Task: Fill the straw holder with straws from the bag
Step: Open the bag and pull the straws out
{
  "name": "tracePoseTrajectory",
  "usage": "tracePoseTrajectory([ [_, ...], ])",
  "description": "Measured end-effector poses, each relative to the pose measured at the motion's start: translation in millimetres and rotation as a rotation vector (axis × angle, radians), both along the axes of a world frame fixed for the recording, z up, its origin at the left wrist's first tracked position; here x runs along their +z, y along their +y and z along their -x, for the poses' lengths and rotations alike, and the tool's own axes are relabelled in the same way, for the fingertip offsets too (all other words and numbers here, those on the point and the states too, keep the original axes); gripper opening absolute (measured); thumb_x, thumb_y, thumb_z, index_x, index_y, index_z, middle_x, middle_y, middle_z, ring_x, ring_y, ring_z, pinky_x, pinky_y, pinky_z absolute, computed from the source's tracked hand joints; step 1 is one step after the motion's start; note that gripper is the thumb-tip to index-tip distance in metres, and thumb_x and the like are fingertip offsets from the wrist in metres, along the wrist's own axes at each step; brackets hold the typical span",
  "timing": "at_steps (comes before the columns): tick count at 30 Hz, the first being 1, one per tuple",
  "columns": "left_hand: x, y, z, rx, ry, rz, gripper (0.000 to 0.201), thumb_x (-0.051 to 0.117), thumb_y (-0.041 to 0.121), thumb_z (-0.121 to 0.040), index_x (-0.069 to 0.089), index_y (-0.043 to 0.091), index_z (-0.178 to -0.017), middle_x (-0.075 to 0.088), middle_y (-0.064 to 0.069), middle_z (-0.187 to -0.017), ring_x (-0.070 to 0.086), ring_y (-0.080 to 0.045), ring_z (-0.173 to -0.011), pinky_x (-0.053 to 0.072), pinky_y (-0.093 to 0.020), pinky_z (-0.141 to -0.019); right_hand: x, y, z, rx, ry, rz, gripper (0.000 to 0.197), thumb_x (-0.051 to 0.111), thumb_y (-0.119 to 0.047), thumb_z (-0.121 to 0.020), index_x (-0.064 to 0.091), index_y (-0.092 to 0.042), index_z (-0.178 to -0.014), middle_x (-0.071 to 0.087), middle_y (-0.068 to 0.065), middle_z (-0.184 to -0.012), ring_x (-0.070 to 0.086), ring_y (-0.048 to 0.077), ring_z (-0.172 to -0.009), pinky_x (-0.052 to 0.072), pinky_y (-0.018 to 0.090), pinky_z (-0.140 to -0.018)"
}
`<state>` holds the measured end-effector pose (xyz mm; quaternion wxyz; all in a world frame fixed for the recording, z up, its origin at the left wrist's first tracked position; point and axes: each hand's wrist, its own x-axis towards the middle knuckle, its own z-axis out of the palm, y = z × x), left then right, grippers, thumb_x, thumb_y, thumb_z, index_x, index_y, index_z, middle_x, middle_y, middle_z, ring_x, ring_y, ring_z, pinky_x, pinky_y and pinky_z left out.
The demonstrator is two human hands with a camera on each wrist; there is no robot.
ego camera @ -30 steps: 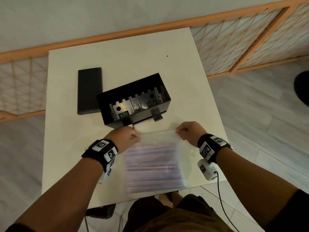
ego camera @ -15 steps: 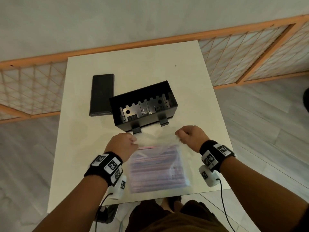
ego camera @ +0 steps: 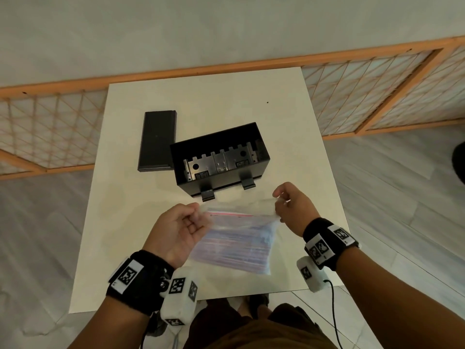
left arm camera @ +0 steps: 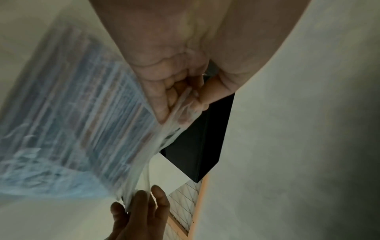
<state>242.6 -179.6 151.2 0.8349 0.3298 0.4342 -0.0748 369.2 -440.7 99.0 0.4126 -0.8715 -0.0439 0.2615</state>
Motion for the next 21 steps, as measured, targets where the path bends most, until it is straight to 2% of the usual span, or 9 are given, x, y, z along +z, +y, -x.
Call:
tracePoseTrajectory([
  [3, 2, 1, 4, 0.001, -0.014, -0.009, 0.016, 0.057, 0.013, -0.096, 0.055, 0.014, -0.08, 0.045, 0.001, -0.062, 0.063, -0.015, -0.059, 0.062, -0.034, -0.069, 16, 3, 5, -0.023, -0.005, -0.107, 0.023, 0.045, -0.002, -0.092, 0.049, -0.025, -0.088, 0.052, -0.003, -0.079, 0.062, 0.028, -0.069, 0.058, 0.051, -0.066],
  [4, 2, 1, 5, 0.004, -0.01, -0.027, 0.017, 0.062, 0.012, -0.094, 0.054, 0.015, -0.079, 0.043, 0.001, -0.06, 0.064, -0.015, -0.057, 0.06, -0.031, -0.066, 20, 4, 6, -0.032, 0.004, -0.139, 0.021, 0.045, 0.0, -0.093, 0.049, -0.02, -0.09, 0.052, -0.003, -0.081, 0.063, 0.026, -0.071, 0.058, 0.049, -0.067],
  [6, 2, 3, 8, 0.027, -0.02, -0.049, 0.012, 0.07, 0.01, -0.084, 0.06, 0.011, -0.091, 0.042, -0.001, -0.063, 0.063, -0.017, -0.06, 0.057, -0.028, -0.062, 32, 7, 7, -0.055, 0.026, -0.198, 0.018, 0.046, 0.005, -0.094, 0.049, -0.013, -0.091, 0.053, 0.0, -0.085, 0.063, 0.024, -0.074, 0.059, 0.038, -0.065],
  [8, 4, 5, 12, 0.031, -0.023, -0.087, 0.028, 0.072, 0.005, -0.083, 0.064, 0.004, -0.109, 0.055, -0.007, -0.074, 0.062, -0.018, -0.066, 0.06, -0.029, -0.064, 42, 8, 8, -0.112, 0.063, -0.296, 0.025, 0.048, 0.01, -0.091, 0.049, -0.014, -0.087, 0.054, 0.007, -0.086, 0.061, 0.023, -0.071, 0.058, 0.03, -0.063],
  [10, 10, 8, 15, 0.019, -0.031, -0.126, 0.031, 0.071, 0.003, -0.086, 0.068, 0.002, -0.117, 0.071, -0.012, -0.095, 0.07, -0.022, -0.081, 0.061, -0.029, -0.065, 53, 8, 9, -0.165, 0.107, -0.393, 0.033, 0.044, 0.016, -0.087, 0.049, -0.016, -0.083, 0.053, 0.01, -0.081, 0.059, 0.022, -0.066, 0.055, 0.031, -0.062],
  [13, 10, 12, 19, 0.029, -0.036, -0.119, 0.042, 0.076, 0.015, -0.082, 0.069, 0.004, -0.122, 0.072, -0.012, -0.113, 0.067, -0.025, -0.096, 0.059, -0.025, -0.06, 71, 7, 13, -0.068, 0.056, -0.45, 0.036, 0.041, 0.02, -0.081, 0.045, -0.016, -0.078, 0.049, 0.009, -0.077, 0.053, 0.019, -0.061, 0.047, 0.032, -0.06],
  [16, 8, 9, 19, 0.06, -0.024, -0.097, 0.053, 0.079, 0.028, -0.083, 0.066, 0.003, -0.128, 0.068, -0.017, -0.13, 0.062, -0.028, -0.104, 0.051, -0.026, -0.061, 84, 11, 19, 0.163, -0.208, -0.222, 0.034, 0.051, 0.012, -0.08, 0.051, -0.023, -0.079, 0.051, 0.0, -0.077, 0.048, 0.013, -0.066, 0.041, 0.021, -0.066],
  [19, 10, -2, 22, 0.088, 0.026, -0.123, 0.029, 0.073, 0.026, -0.092, 0.071, 0.007, -0.114, 0.075, -0.009, -0.105, 0.067, -0.021, -0.081, 0.049, -0.023, -0.052, 84, 18, 25, 0.292, -0.368, -0.019, 0.033, 0.052, 0.002, -0.083, 0.061, -0.029, -0.091, 0.049, -0.004, -0.085, 0.051, 0.011, -0.071, 0.039, 0.012, -0.066],
  [21, 3, -4, 24, 0.035, 0.047, -0.204, 0.036, 0.075, 0.031, -0.091, 0.067, 0.01, -0.119, 0.072, -0.003, -0.105, 0.065, -0.017, -0.081, 0.052, -0.026, -0.06, 78, 23, 26, 0.344, -0.37, 0.051, 0.031, 0.05, 0.0, -0.09, 0.063, -0.028, -0.096, 0.048, -0.007, -0.087, 0.052, 0.01, -0.069, 0.04, 0.011, -0.065],
])
